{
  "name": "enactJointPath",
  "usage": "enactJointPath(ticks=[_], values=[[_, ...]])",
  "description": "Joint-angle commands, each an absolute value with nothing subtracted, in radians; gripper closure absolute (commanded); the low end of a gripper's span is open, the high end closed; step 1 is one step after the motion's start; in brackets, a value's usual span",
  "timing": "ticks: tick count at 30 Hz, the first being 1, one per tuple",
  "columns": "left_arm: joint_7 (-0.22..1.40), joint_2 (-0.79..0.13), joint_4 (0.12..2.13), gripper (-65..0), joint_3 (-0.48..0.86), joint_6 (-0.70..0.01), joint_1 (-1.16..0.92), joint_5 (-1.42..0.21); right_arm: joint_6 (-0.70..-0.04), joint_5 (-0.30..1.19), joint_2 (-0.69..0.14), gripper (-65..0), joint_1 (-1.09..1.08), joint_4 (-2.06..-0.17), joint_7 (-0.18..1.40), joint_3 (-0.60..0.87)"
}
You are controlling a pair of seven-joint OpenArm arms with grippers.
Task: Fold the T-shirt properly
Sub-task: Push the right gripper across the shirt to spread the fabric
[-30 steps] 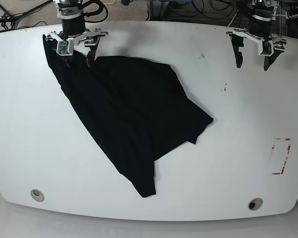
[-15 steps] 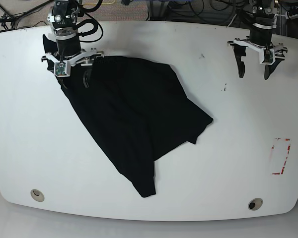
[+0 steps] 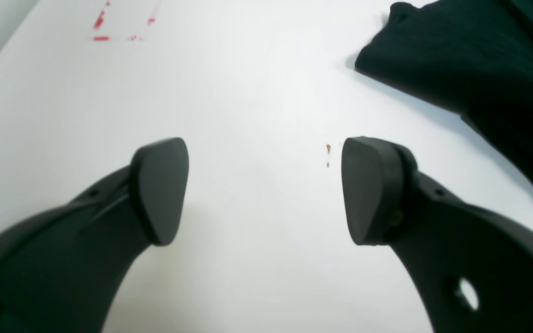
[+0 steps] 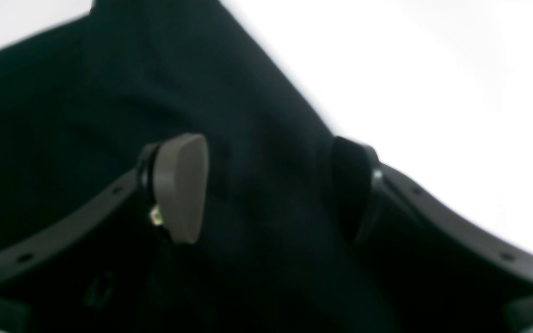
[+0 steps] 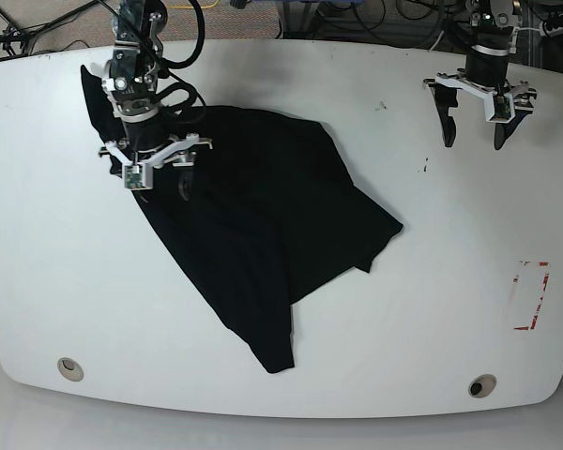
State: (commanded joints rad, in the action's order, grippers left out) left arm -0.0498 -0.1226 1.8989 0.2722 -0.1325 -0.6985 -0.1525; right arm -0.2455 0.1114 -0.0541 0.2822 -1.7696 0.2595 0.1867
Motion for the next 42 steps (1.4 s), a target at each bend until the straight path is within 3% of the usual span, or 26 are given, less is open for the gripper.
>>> enactJointPath(ticks=[18,32,42], values=[[-0.056,-0.132,1.893,-46.8,0.283,-0.132,-0.704,-0.135,-0.29,0.132,-0.091,-39.6,0.198,-1.717,0.255,0.074],[-0.059,-0.13,1.9,-47.5,0.28,-0.132,-0.712,-0.136,-0.347,-0.069,-0.066,-40.1,0.079,-1.611,0.222,0.093],[-0.055,-0.123,1.907,-47.5,0.283,-0.147,-0.727,-0.139,-0.332,-0.003,-0.073,-40.9,0.011,-1.624,0.282,-0.004]])
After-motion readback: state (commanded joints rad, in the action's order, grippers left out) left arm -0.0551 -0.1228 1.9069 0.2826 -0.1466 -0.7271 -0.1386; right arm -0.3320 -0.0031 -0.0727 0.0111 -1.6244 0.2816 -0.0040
